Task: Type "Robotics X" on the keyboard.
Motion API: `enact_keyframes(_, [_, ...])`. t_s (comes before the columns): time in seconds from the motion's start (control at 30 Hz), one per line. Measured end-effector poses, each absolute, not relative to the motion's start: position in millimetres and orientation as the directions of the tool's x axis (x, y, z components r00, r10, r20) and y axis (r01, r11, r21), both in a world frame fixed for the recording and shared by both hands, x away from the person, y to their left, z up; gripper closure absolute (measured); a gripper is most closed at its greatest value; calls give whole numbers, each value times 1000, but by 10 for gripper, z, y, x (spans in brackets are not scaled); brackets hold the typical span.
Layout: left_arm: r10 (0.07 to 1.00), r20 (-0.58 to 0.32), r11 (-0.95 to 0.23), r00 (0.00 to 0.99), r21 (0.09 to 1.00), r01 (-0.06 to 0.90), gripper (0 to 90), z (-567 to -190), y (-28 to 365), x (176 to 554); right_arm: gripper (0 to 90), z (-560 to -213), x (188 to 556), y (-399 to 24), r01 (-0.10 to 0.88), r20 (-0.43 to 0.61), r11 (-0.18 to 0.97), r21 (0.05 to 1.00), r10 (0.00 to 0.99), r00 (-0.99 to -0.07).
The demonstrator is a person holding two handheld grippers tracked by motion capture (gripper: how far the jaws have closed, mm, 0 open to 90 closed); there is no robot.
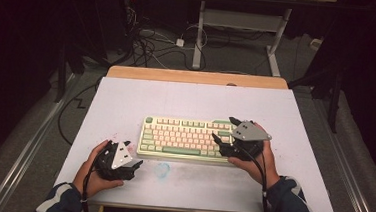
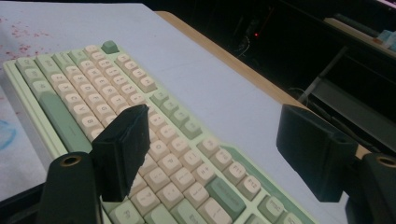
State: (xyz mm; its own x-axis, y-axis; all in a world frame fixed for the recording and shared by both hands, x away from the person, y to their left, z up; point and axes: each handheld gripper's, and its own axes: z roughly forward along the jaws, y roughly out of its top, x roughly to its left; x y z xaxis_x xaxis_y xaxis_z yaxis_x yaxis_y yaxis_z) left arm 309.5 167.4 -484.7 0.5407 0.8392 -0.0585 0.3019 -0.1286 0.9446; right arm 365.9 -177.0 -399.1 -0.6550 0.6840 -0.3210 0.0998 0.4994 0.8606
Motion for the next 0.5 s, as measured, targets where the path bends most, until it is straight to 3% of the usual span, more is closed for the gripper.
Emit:
enact_keyframes(0.2, [838, -67, -121, 541, 945, 304, 277, -4833, 1685, 3096, 266, -4016, 3506, -1957, 85, -339, 502, 861, 689, -641])
enact_keyframes(0.5, [837, -119, -93, 534, 931, 353, 401, -4794, 1708, 3125, 272, -4143, 3358, -2197, 121, -319, 480, 869, 730, -605])
